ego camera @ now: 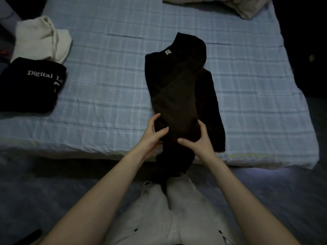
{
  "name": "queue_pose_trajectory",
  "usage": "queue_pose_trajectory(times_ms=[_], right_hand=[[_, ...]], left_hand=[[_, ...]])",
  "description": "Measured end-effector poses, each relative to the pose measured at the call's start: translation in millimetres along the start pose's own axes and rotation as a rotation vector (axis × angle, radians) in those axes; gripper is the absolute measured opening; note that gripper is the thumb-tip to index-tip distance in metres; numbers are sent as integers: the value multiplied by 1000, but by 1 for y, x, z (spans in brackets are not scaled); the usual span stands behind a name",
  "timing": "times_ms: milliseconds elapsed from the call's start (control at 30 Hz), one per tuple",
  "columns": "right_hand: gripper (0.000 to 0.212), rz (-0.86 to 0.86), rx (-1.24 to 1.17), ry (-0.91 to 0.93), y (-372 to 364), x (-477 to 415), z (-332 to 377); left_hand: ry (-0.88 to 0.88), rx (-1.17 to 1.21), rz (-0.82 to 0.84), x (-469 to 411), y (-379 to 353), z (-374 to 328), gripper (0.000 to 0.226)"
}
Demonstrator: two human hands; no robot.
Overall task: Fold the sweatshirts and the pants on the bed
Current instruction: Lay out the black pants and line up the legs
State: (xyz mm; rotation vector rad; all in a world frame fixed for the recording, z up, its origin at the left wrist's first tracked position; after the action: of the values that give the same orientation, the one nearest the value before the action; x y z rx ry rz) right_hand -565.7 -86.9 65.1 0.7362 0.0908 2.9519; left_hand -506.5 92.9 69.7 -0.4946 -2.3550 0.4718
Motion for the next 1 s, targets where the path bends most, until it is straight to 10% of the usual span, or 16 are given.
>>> queue_pose_trajectory(times_ms=[300,433,567,733,1000], right_hand=[[63,-69,78,12,22,14,-14],[38,-44,100,14,0,17,-18],[27,-18,-287,-63,-8,26,-28],[71,136,105,-133,-8,38,-34],[46,-40,191,-18,-12,47,-41]], left_hand=[[-70,-366,-217,-1,44,-7,44],[-19,66,-379,9,35,23,44],[29,258,-152,26,23,47,25],[72,218,-28,42,34,57,42],[-191,-513,-307,42,50,41,30]])
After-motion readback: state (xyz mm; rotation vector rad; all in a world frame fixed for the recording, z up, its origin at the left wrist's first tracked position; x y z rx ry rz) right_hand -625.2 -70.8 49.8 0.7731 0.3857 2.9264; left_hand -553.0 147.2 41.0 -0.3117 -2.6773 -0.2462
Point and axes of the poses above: each hand's wrist, its own x-axis away from the middle knuckle, its own y-axis out of the back of the hand, z = x × y, the point moved 3 cm from there along -x, towards the middle knuckle, and after that the axes turned 7 degrees about z, right-handed, at the moved point
